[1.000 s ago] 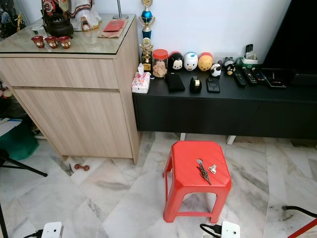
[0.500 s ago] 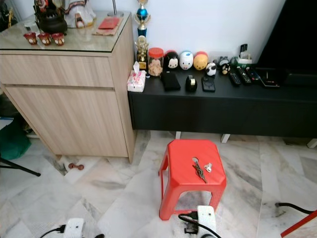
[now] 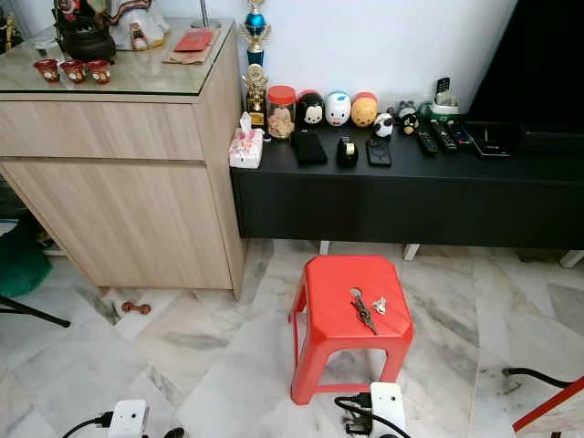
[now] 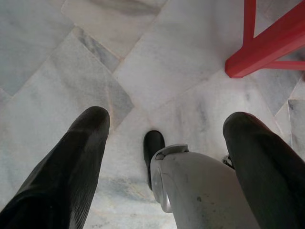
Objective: Hang keys on a hook
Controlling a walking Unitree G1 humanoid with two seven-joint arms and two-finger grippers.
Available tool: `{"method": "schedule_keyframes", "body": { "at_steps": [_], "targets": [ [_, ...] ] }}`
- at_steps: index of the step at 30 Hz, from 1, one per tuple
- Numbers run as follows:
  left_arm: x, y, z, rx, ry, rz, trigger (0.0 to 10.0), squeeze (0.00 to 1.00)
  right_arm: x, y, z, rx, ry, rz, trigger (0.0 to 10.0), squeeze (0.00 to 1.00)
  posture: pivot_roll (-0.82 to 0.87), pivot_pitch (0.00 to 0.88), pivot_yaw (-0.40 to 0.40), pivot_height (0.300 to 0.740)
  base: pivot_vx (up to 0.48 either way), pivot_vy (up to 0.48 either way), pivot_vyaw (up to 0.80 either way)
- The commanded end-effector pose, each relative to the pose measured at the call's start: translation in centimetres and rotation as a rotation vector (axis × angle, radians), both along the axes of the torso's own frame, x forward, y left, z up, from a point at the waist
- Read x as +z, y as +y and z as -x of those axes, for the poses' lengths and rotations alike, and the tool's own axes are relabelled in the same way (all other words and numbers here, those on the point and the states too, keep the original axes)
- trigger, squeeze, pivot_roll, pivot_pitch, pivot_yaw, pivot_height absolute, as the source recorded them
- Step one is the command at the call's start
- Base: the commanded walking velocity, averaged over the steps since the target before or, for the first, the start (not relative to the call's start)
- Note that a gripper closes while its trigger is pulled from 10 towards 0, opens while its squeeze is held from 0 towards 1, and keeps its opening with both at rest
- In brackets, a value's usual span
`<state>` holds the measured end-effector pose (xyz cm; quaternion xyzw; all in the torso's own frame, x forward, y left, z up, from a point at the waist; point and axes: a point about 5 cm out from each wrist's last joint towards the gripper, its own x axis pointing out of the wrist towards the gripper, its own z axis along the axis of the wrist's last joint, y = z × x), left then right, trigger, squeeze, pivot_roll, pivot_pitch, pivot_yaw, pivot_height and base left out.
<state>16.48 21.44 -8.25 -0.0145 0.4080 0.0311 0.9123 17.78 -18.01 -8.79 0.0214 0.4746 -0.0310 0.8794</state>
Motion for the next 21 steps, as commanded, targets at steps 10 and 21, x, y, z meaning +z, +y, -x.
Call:
{"method": "schedule_keyframes", "body": {
  "at_steps": [10, 21],
  "targets": [
    [-0.05, -0.11, 0.07, -0.012, 0.002, -0.004, 10.0, 0.00, 0.17, -0.15, -0.35, -0.024, -0.008, 0.004, 10.0, 0.00, 0.09, 0.021, -0.063, 0.740, 0.000, -0.207, 0.00],
    [-0.10, -0.09, 0.15, -0.012, 0.008, -0.006, 10.0, 0.00, 0.28, -0.32, -0.52, -0.035, -0.017, 0.016, 10.0, 0.00, 0.09, 0.034, -0.061, 0.740, 0.000, -0.381, 0.00]
  ]
}}
